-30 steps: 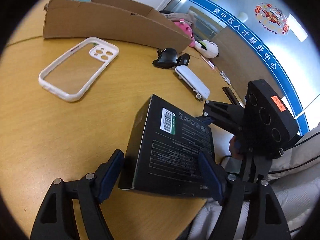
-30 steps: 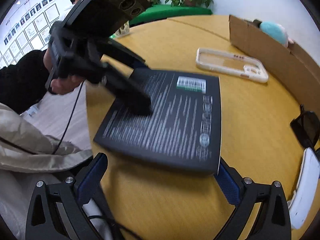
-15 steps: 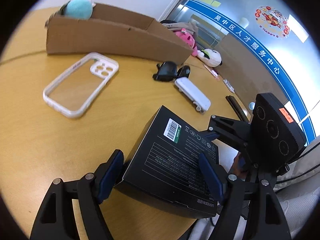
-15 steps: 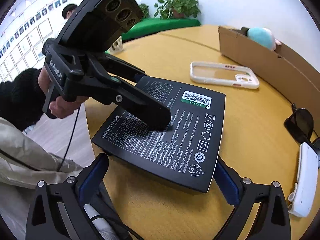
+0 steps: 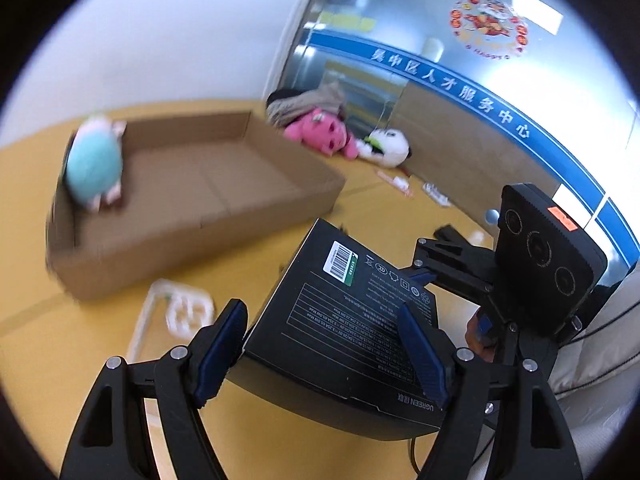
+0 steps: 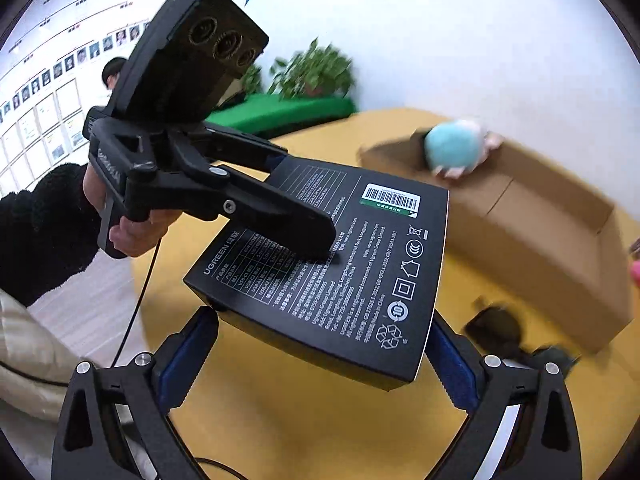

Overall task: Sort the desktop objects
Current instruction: 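Lift the black box with both grippers and carry it over the cardboard box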

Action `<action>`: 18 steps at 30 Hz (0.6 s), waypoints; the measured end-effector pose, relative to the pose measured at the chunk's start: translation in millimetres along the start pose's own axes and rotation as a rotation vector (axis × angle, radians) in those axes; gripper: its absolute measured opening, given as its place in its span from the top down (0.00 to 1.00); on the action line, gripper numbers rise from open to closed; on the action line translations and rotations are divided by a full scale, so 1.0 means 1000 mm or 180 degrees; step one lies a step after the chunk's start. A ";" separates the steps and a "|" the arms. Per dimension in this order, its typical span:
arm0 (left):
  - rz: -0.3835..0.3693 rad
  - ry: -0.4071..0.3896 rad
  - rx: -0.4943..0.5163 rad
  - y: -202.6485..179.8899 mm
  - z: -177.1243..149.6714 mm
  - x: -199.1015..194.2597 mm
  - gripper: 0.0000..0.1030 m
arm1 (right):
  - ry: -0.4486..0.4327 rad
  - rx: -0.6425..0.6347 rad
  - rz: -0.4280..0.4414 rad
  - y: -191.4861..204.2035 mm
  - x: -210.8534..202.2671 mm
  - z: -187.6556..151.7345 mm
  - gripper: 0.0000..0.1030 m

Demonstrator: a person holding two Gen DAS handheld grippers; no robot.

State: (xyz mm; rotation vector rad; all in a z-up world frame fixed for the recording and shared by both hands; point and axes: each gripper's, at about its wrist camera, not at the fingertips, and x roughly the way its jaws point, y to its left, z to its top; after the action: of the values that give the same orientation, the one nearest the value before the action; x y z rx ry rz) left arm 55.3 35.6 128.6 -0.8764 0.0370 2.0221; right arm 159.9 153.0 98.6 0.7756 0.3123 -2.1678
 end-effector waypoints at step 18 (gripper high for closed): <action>0.0258 -0.0444 0.0710 0.075 0.219 0.003 0.25 | -0.0521 -0.0051 -0.0340 -0.149 -0.007 0.169 0.02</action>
State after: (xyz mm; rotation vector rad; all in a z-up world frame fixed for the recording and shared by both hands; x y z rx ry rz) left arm -126.6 69.1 268.2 -0.6013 0.2189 2.1018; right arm -20.7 177.9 230.2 0.5796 0.2921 -2.3098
